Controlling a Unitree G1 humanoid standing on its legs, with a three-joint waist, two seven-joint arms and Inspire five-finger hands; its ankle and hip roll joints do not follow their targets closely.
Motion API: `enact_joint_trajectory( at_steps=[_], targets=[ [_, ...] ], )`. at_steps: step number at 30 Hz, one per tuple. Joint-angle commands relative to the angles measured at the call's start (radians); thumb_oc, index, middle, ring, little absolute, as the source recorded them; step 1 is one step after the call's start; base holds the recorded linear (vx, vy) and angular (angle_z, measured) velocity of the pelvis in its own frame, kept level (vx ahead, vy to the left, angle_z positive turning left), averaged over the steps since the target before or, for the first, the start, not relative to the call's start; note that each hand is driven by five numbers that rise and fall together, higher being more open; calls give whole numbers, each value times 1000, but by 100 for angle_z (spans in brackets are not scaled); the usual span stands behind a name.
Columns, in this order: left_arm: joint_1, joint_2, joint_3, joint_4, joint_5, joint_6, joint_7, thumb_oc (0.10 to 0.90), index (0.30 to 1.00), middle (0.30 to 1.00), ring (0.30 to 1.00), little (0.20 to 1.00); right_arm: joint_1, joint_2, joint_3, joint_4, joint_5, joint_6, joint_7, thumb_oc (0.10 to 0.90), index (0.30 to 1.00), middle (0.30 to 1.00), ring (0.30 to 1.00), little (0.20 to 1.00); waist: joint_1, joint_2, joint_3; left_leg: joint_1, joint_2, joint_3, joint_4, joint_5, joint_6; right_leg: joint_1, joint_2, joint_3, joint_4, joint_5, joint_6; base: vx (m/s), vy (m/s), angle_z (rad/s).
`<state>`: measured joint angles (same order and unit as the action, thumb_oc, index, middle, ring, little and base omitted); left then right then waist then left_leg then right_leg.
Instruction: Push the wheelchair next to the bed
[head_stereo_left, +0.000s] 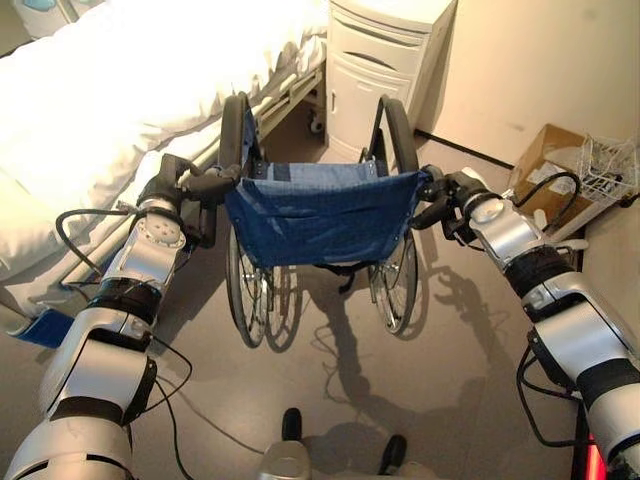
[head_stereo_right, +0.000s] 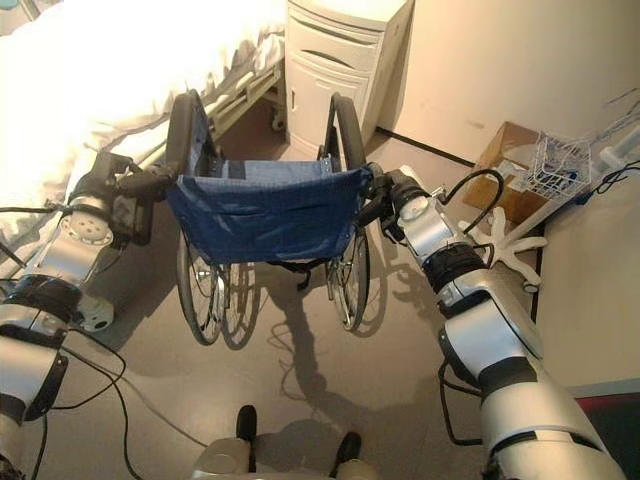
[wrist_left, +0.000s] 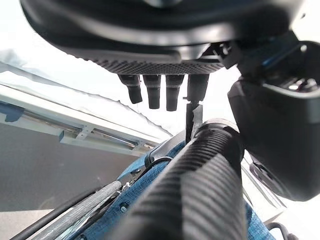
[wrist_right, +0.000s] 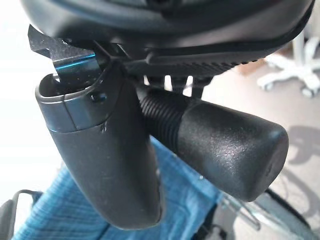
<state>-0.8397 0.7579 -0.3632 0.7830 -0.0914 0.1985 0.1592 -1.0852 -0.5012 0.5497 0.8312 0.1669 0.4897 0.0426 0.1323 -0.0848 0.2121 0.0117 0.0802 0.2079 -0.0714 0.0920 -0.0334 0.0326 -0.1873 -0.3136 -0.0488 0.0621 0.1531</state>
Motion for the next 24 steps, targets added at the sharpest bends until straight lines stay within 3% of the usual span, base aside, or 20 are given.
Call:
enact_joint_trajectory(
  at_steps=[1,5,8,16,24],
  targets=[
    [29,-36,-55,15,-22,-50,-55,800,900,900,900,900,-26,-79,36,-61,69,-9,40,800,900,900,900,900,-4,42,18,35,-36,-18,-14,-38,16,-6,-70,-21,67,84,37,35,36,-8],
    [56,-16,-31,-5,-89,-69,-90,800,900,900,900,900,-39,-139,14,-58,105,-22,33,800,900,900,900,900,-8,44,1,50,-40,-20,-16,-46,18,3,-68,-15,71,79,36,27,28,-4],
    [98,5,20,-31,-219,-90,-139,800,900,900,900,900,-51,-211,-15,-62,204,-54,17,800,900,900,900,900,-14,46,-17,69,-45,-20,-16,-59,22,8,-68,-11,81,75,35,41,32,-3],
    [180,41,122,-30,-377,-135,-250,800,900,900,900,900,14,-265,-150,-98,514,-95,14,800,900,900,900,900,-28,48,-34,86,-52,-19,-16,-78,30,15,-63,0,88,60,30,8,2,-1],
    [215,64,180,17,-552,-153,-302,800,900,900,900,900,70,-345,-226,-45,633,-117,71,800,900,900,900,900,-44,45,-55,102,-51,-10,-16,-91,32,22,-55,6,84,50,32,7,-9,-1]
  ],
)
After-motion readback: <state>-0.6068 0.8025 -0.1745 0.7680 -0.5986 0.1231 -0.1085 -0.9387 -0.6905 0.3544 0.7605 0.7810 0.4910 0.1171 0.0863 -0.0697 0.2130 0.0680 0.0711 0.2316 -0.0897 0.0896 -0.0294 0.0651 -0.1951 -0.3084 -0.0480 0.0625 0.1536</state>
